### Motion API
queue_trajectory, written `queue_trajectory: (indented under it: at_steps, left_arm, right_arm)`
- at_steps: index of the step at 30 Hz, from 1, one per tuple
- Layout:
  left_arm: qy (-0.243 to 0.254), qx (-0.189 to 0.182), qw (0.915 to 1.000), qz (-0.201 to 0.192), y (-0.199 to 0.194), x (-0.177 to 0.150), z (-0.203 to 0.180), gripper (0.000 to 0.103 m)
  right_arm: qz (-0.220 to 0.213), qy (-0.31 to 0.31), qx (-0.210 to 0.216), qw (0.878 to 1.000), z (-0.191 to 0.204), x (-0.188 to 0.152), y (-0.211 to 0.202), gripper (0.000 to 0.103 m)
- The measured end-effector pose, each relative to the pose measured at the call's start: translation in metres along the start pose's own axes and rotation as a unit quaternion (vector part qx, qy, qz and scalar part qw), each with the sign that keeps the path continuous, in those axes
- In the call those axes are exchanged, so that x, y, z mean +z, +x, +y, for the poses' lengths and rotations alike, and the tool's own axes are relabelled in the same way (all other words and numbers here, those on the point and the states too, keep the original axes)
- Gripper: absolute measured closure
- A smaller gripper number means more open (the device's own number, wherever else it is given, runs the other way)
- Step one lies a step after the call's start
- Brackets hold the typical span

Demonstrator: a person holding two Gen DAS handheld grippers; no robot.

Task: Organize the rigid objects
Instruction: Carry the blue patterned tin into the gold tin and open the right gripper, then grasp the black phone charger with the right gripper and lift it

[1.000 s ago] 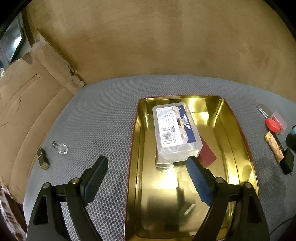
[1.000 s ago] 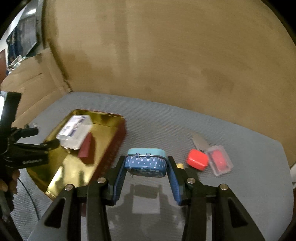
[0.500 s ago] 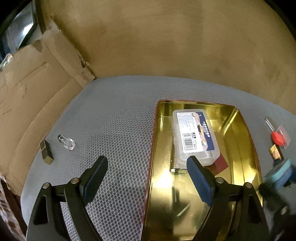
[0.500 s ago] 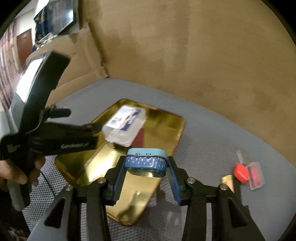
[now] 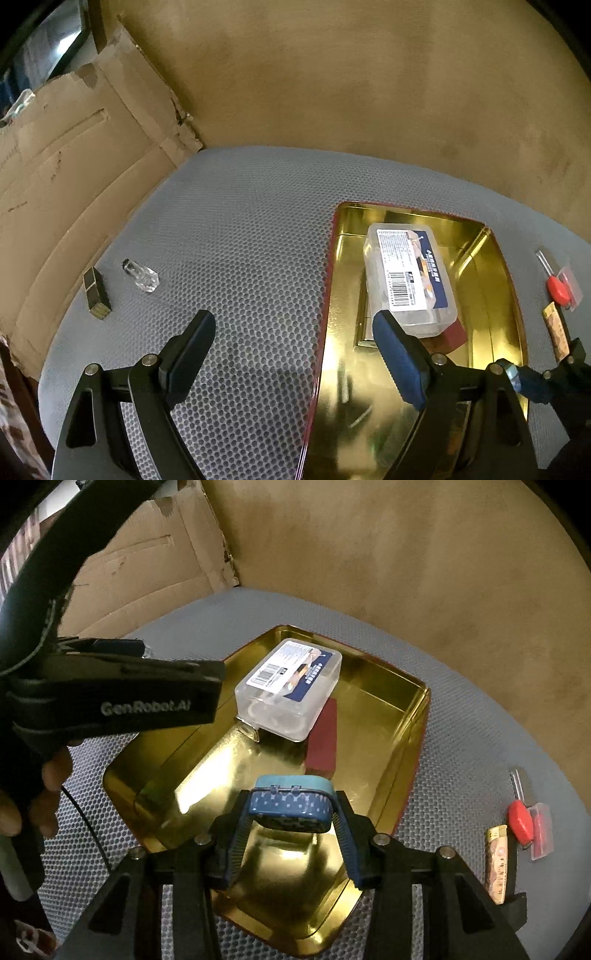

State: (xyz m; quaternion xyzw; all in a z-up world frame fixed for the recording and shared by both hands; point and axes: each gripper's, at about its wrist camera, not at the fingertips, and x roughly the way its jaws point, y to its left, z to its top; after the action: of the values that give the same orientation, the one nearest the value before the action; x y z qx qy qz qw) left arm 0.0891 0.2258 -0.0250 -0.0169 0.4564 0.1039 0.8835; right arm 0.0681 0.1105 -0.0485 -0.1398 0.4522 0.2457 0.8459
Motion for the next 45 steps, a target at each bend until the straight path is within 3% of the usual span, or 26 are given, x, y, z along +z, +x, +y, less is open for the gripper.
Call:
queue_trajectory:
  at_steps: [19, 24, 31, 38, 45]
  left_arm:
    - [-0.001, 0.001, 0.9999, 0.010, 0.003, -0.002, 0.000, 0.018]
    - [-0.001, 0.002, 0.9999, 0.010, 0.003, -0.002, -0.001, 0.018]
    - [0.003, 0.005, 0.9999, 0.009, 0.004, -0.002, -0.001, 0.018]
    - [0.012, 0.009, 0.9999, 0.006, 0.002, -0.004, -0.005, 0.018]
    - [0.023, 0.012, 0.9996, 0.007, 0.002, -0.006, -0.014, 0.018]
  right_arm:
    - [0.021, 0.028, 0.004, 0.999, -0.011, 0.003, 0.028, 0.057]
    - [0.013, 0.023, 0.003, 1.000, -0.010, 0.002, 0.024, 0.045]
    - [-0.018, 0.046, 0.013, 0.999, -0.020, -0.002, 0.002, 0.045]
    - [-0.064, 0.077, 0.000, 0.995, -0.057, -0.023, -0.036, 0.044]
    - [-0.065, 0.121, -0.057, 0.989, -0.133, -0.069, -0.066, 0.042]
